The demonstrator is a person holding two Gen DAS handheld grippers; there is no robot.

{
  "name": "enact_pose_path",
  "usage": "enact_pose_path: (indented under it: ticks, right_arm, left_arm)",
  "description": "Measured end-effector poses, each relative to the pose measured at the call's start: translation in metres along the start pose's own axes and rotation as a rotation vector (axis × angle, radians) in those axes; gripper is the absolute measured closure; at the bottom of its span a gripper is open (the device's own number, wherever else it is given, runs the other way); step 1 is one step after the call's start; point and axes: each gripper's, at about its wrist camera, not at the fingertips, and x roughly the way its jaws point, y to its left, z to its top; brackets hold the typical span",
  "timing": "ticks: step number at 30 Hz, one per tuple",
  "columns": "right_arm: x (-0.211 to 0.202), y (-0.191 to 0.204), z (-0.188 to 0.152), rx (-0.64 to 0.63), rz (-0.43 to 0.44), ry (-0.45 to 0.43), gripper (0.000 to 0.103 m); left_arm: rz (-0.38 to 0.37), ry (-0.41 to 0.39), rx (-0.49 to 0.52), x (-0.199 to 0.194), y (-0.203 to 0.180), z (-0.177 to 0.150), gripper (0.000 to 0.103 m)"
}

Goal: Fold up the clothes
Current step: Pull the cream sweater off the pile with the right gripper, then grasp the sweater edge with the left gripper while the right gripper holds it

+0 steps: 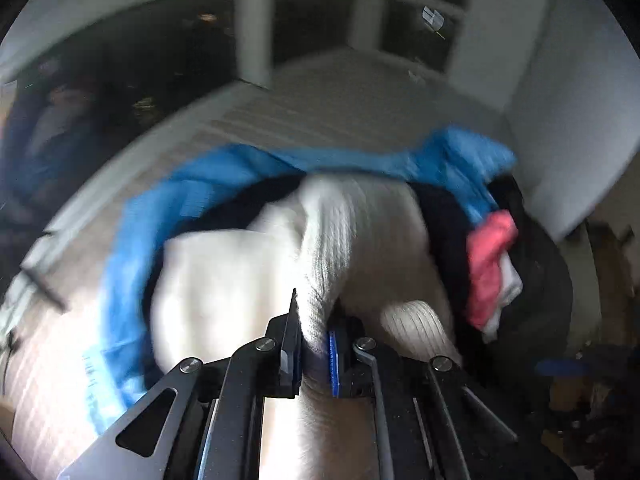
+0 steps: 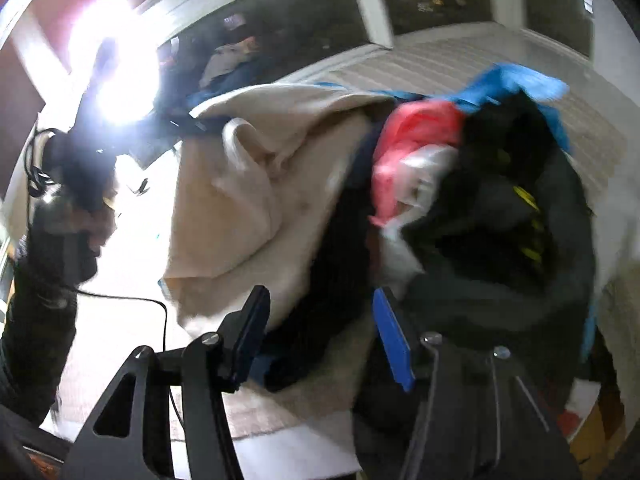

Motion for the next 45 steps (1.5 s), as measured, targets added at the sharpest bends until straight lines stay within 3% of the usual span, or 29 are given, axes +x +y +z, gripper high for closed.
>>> enact_pose_path:
  ticks: [4,7,10,11,13,15,17,19,23,26,29,34,35,36,37,38,39,41,43,45]
  right_arm:
    - [0.020,0.035,0.014,-0.107,0.029,0.030,0.050]
    - [0.038,0.058,0.020,-0.176,0.034,0.057,0.050]
    - [0.050,0.065,0.028,-0.208,0.036,0.078,0.050]
    - [0.056,0.065,0.033,-0.215,0.039,0.087,0.050]
    - [0.073,0.071,0.042,-0.238,0.037,0.112,0.049]
    - [0.087,0.076,0.044,-0.274,0.036,0.146,0.048]
    - [0.099,0.081,0.045,-0.312,0.038,0.179,0.048]
    - [0.106,0.088,0.044,-0.338,0.042,0.199,0.048]
    - [0.089,0.093,0.041,-0.349,0.053,0.199,0.048]
    - [0.072,0.100,0.038,-0.391,0.050,0.192,0.042]
    - [0.070,0.101,0.020,-0.431,0.021,0.205,0.035]
    - [0.102,0.094,0.000,-0.392,0.026,0.263,0.036]
    - [0.105,0.094,0.000,-0.380,0.033,0.263,0.038]
    - [0.106,0.093,0.001,-0.374,0.033,0.256,0.051]
    - [0.106,0.093,0.003,-0.367,0.033,0.248,0.075]
    - [0.104,0.093,0.006,-0.355,0.032,0.239,0.085]
    - [0.102,0.091,0.010,-0.336,0.039,0.228,0.090]
    - [0.092,0.090,0.018,-0.312,0.060,0.196,0.094]
    - [0.074,0.092,0.024,-0.313,0.048,0.150,0.095]
    - [0.048,0.094,0.030,-0.307,0.060,0.091,0.096]
  left_arm:
    - [0.106,-0.081,-0.135,-0.064,0.077,-0.022,0.095]
    - [0.201,-0.106,-0.270,-0.109,0.140,-0.067,0.095]
    - [0.401,-0.036,-0.377,-0.130,0.195,-0.129,0.090]
    - [0.428,0.006,-0.411,-0.130,0.210,-0.147,0.083]
    - [0.464,0.079,-0.478,-0.131,0.238,-0.181,0.083]
    - [0.428,0.075,-0.496,-0.137,0.240,-0.196,0.083]
    - [0.407,0.056,-0.459,-0.138,0.223,-0.193,0.067]
    - [0.330,0.034,-0.410,-0.138,0.200,-0.188,0.054]
    - [0.242,0.043,-0.260,-0.116,0.162,-0.167,0.050]
    - [0.237,0.100,-0.142,-0.091,0.139,-0.159,0.045]
    - [0.263,0.167,-0.079,-0.074,0.137,-0.169,0.045]
    - [0.189,0.256,0.008,-0.052,0.129,-0.199,0.045]
    - [0.180,0.257,0.037,-0.049,0.124,-0.202,0.045]
    - [0.181,0.256,0.070,-0.045,0.119,-0.205,0.045]
    - [0.198,0.253,0.108,-0.039,0.114,-0.206,0.045]
    - [0.215,0.251,0.144,-0.032,0.111,-0.206,0.045]
    - [0.218,0.255,0.159,-0.025,0.110,-0.205,0.048]
    - [0.172,0.278,0.135,-0.016,0.112,-0.199,0.093]
    - [0.141,0.261,0.094,-0.021,0.117,-0.191,0.094]
    - [0.064,0.210,0.131,-0.043,0.127,-0.181,0.095]
